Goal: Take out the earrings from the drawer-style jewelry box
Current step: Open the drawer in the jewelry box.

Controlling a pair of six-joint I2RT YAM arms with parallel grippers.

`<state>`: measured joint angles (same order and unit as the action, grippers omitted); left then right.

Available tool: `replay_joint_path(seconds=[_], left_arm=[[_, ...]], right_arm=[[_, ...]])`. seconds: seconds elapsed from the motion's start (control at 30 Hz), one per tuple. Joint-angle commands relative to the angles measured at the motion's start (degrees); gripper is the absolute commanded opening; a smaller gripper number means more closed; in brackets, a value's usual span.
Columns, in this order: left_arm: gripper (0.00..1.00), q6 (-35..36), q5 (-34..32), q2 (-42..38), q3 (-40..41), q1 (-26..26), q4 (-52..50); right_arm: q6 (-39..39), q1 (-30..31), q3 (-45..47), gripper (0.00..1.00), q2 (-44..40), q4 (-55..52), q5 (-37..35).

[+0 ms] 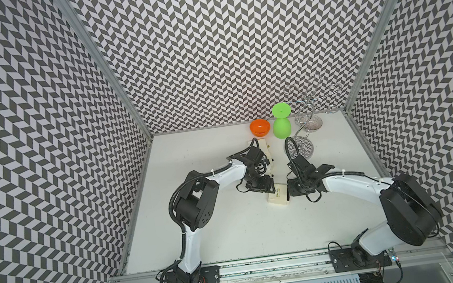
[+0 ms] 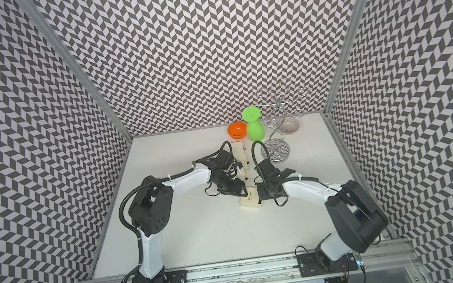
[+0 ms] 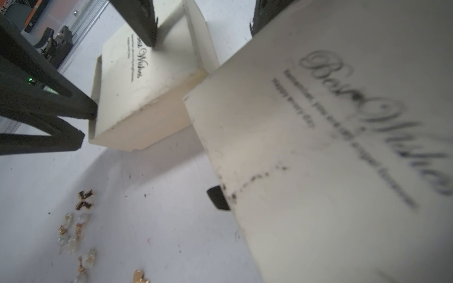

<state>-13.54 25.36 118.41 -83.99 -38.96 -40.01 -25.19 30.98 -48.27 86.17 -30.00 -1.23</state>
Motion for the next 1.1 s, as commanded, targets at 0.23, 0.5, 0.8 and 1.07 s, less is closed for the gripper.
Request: replay_joint_path(seconds=[0.23,0.5,0.8,1.07], left_arm=[[0.63,-0.26,-13.15,3.63,2.87,2.31,-1.12],[0.63,-0.21,-13.35,3.49,2.96,2.40,-1.09],[0.63,-0.27,-13.65,4.13,3.12,2.51,-1.07],[0.63,-0.26,-14.14,4.14,3.39,2.76,-1.04]], right_arm=[[1.75,-1.27,2.20,0.28,0.34,0.89,9.04],[1.26,-1.09,2.92,0.28,0.80,-3.99,-0.25],[-0.15,-1.28,3.80,0.28,-0.78,-7.53,-10.42],[-2.12,-1.30,3.40,0.28,-0.40,-9.30,-11.81]])
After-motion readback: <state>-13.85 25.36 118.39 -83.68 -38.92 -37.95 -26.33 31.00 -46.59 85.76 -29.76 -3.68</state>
